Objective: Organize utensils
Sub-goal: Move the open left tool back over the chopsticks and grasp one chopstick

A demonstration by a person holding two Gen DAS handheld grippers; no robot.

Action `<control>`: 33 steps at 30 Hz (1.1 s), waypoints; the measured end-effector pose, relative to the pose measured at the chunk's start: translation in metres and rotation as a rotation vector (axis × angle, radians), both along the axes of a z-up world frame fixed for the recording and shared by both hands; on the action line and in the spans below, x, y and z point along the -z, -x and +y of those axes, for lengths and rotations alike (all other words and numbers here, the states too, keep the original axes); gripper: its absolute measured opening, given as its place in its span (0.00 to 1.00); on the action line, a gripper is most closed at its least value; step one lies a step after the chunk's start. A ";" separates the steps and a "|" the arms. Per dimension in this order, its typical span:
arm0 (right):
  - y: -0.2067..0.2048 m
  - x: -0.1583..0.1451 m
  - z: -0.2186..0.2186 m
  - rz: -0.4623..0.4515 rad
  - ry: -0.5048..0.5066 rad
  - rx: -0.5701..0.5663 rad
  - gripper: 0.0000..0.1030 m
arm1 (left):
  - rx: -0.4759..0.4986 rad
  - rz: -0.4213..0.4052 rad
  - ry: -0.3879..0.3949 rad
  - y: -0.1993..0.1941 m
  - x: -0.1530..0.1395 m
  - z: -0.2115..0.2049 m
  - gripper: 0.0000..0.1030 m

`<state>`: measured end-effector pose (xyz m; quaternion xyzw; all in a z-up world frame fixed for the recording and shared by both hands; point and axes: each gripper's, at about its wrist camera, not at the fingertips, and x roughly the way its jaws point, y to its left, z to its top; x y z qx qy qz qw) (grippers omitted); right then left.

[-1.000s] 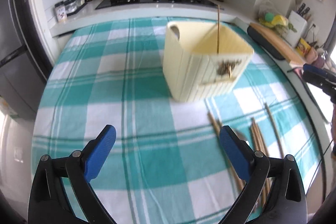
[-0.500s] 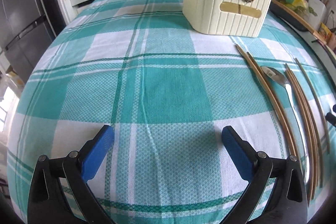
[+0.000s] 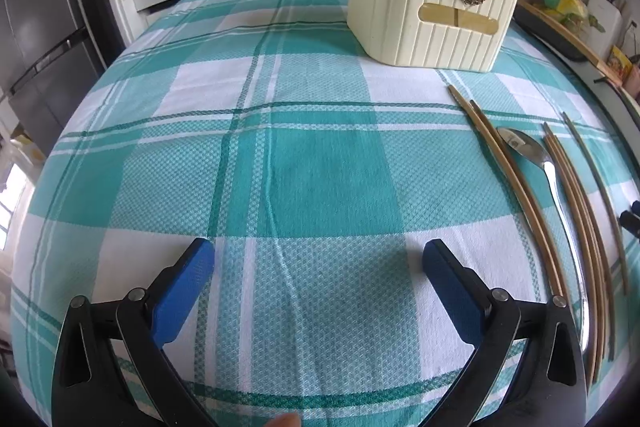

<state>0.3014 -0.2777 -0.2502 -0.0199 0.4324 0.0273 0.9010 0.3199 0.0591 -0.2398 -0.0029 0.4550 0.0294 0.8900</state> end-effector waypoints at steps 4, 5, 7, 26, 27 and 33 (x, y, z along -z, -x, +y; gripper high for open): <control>0.000 0.000 -0.002 0.000 0.004 0.000 0.78 | -0.005 0.003 -0.002 0.001 0.000 0.000 1.00; 0.000 0.000 -0.003 0.000 0.001 0.000 0.78 | -0.005 0.003 -0.001 0.001 0.000 0.000 1.00; -0.001 0.000 -0.003 0.001 0.002 0.002 0.78 | -0.004 0.005 0.000 0.001 0.000 0.000 1.00; -0.002 0.001 -0.004 0.002 0.001 0.003 0.79 | 0.107 -0.033 0.127 -0.006 -0.020 -0.074 0.99; -0.001 0.001 -0.004 0.002 0.001 0.003 0.79 | 0.099 -0.025 0.121 -0.008 -0.017 -0.076 0.99; -0.001 0.001 -0.004 0.001 0.001 0.003 0.79 | 0.078 0.002 0.060 -0.014 -0.007 -0.080 0.99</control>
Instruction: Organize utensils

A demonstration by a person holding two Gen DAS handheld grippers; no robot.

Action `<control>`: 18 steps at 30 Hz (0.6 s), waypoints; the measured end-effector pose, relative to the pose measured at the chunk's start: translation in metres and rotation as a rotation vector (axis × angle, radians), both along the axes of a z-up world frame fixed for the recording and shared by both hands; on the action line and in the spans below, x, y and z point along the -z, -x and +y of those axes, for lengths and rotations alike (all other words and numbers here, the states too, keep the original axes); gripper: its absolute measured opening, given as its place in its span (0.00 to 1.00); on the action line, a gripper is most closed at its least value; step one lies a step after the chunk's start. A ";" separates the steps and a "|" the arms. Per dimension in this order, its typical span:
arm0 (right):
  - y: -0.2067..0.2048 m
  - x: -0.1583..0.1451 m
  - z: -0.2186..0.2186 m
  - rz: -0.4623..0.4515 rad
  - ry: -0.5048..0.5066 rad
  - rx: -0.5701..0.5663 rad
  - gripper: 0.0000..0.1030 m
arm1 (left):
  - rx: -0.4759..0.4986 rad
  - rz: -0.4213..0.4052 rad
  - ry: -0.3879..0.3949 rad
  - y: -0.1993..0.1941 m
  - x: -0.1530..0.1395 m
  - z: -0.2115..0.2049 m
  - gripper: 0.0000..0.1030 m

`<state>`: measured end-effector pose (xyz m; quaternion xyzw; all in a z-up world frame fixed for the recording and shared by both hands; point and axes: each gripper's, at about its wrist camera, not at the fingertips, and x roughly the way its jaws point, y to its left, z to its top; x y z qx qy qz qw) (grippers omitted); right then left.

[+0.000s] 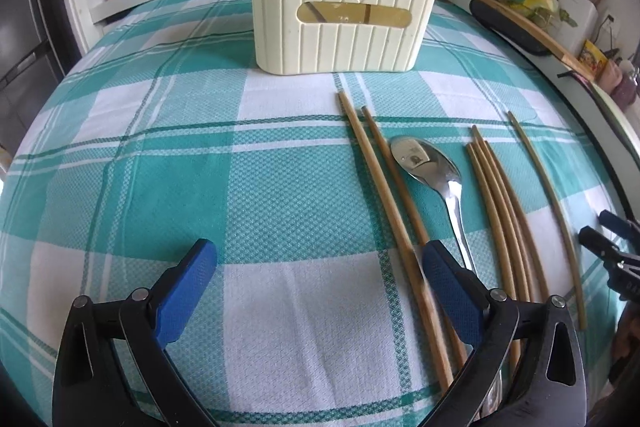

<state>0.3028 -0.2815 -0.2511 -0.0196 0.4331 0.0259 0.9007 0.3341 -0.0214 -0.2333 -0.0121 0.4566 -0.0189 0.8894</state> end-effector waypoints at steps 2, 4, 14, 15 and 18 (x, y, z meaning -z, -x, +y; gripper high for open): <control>0.000 0.000 0.000 0.000 0.000 0.000 0.79 | -0.001 0.006 -0.017 -0.001 0.001 -0.001 0.99; 0.000 0.000 0.000 0.000 0.000 0.000 0.79 | 0.000 0.014 -0.043 -0.003 0.002 -0.004 0.99; 0.000 0.000 0.000 0.000 0.000 -0.001 0.79 | 0.034 -0.017 -0.035 0.001 -0.006 -0.010 0.30; 0.000 0.000 0.000 0.000 0.000 -0.001 0.79 | 0.034 -0.015 -0.031 0.001 -0.006 -0.009 0.23; 0.000 0.000 0.000 0.000 -0.001 -0.001 0.79 | 0.028 -0.011 -0.005 0.002 -0.006 -0.003 0.08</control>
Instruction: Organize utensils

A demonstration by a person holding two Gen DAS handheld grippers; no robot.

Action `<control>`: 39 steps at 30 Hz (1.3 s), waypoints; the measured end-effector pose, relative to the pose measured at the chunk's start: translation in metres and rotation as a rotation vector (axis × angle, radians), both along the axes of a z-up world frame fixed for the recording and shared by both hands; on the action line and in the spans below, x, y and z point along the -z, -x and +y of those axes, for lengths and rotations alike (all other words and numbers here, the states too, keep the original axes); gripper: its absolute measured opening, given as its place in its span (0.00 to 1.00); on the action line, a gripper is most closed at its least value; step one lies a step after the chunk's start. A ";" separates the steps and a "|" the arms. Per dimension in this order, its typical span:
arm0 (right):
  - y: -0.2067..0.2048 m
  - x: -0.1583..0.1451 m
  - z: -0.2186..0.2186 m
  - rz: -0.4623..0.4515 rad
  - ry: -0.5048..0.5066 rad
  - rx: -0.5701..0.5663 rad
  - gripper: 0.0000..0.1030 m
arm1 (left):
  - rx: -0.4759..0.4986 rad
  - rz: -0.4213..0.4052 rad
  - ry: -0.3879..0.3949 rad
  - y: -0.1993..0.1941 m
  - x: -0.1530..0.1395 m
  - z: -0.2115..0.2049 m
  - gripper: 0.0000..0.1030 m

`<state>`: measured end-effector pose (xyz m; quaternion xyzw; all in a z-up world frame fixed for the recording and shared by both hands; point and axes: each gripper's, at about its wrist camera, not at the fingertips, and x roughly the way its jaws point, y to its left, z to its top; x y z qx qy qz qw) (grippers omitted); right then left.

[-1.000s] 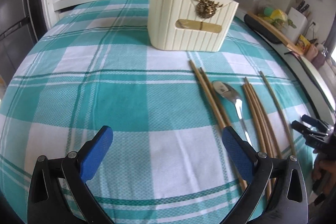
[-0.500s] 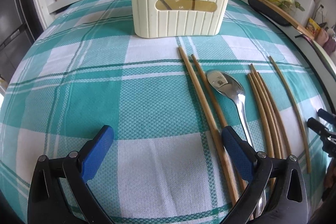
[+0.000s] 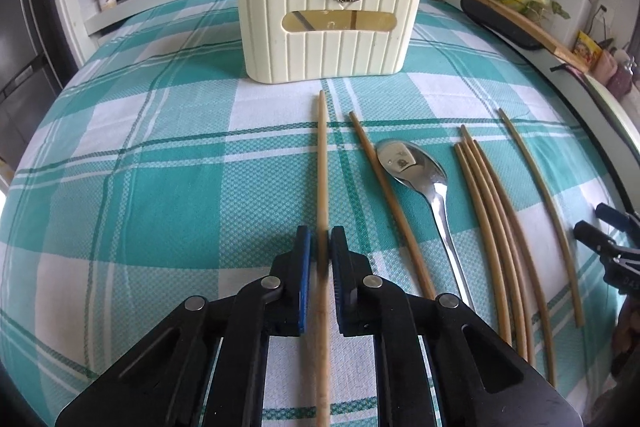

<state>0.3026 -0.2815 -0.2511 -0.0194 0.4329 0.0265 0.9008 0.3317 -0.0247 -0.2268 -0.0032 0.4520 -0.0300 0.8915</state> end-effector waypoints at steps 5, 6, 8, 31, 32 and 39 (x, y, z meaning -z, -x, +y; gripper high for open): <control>0.003 -0.006 -0.001 -0.012 -0.045 0.011 0.77 | -0.010 0.004 -0.001 0.009 -0.001 0.013 0.06; 0.006 -0.010 -0.001 -0.015 -0.093 0.010 0.77 | -0.016 0.005 0.000 0.011 -0.001 0.018 0.06; 0.009 -0.018 0.006 -0.011 -0.178 -0.014 0.77 | -0.034 0.008 0.004 0.016 -0.001 0.027 0.06; 0.020 -0.010 0.025 0.064 0.098 0.054 0.07 | -0.101 0.024 0.007 0.048 -0.002 0.084 0.06; 0.024 -0.010 0.020 0.071 0.110 0.067 0.07 | -0.100 0.027 0.007 0.049 -0.003 0.086 0.06; 0.041 -0.014 0.002 0.056 0.090 0.094 0.43 | -0.081 0.047 0.088 0.059 -0.005 0.102 0.33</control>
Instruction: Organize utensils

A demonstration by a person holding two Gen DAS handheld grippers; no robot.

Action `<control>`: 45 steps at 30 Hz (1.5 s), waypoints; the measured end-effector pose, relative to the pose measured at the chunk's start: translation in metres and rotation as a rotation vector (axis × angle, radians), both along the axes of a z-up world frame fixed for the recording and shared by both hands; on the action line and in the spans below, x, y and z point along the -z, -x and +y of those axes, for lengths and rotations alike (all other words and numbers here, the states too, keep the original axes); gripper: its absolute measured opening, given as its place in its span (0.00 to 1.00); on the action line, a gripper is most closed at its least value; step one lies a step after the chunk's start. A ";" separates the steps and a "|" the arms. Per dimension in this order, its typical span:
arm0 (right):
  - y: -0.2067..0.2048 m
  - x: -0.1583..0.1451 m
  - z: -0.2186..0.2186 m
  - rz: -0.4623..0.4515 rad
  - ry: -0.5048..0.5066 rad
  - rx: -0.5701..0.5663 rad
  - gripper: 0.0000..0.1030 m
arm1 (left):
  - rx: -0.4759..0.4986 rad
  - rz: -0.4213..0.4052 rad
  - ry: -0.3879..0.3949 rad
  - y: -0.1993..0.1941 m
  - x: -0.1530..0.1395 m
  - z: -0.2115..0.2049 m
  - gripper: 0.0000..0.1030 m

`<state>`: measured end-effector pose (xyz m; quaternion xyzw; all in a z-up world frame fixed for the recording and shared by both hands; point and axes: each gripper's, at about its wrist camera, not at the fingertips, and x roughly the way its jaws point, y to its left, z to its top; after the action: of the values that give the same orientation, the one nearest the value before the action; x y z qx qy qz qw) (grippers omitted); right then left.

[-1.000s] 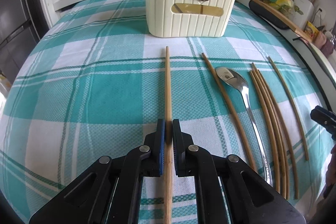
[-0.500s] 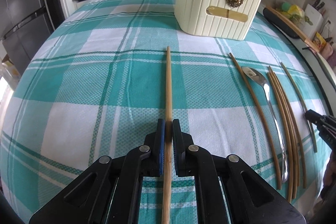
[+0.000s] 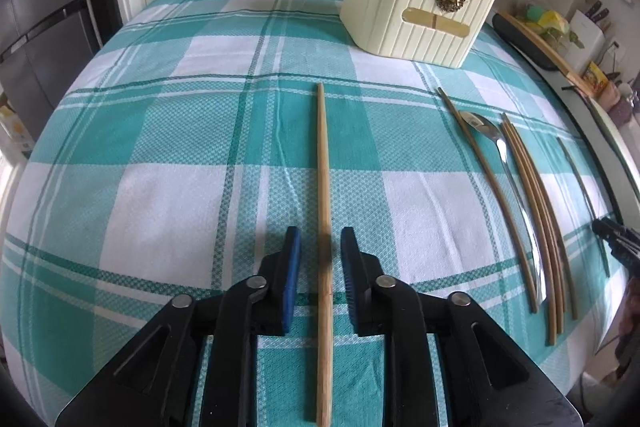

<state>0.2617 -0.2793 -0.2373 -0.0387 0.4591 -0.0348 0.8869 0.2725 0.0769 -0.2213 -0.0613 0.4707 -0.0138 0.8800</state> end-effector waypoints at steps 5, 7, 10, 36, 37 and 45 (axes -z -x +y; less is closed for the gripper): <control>-0.003 -0.002 0.001 -0.022 -0.010 0.007 0.50 | 0.010 -0.010 0.016 0.005 -0.005 0.001 0.62; -0.006 -0.001 0.004 -0.017 -0.011 -0.003 0.50 | 0.028 0.002 0.014 0.004 -0.003 -0.001 0.62; -0.009 0.001 0.007 0.006 -0.016 -0.023 0.50 | 0.053 0.015 -0.013 0.003 -0.001 -0.005 0.63; -0.130 0.002 -0.011 0.215 -0.091 -0.154 0.43 | 0.258 0.169 -0.157 -0.112 0.000 -0.014 0.34; -0.136 0.002 -0.010 0.209 -0.089 -0.152 0.38 | 0.256 0.165 -0.144 -0.115 0.000 -0.015 0.20; -0.155 -0.008 -0.020 0.170 -0.157 -0.113 0.06 | 0.199 0.088 -0.055 -0.116 -0.017 -0.008 0.04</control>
<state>0.4166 -0.2994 -0.2296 0.0021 0.5308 0.0546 0.8457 0.3890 0.0691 -0.2043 0.0094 0.5130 -0.0853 0.8541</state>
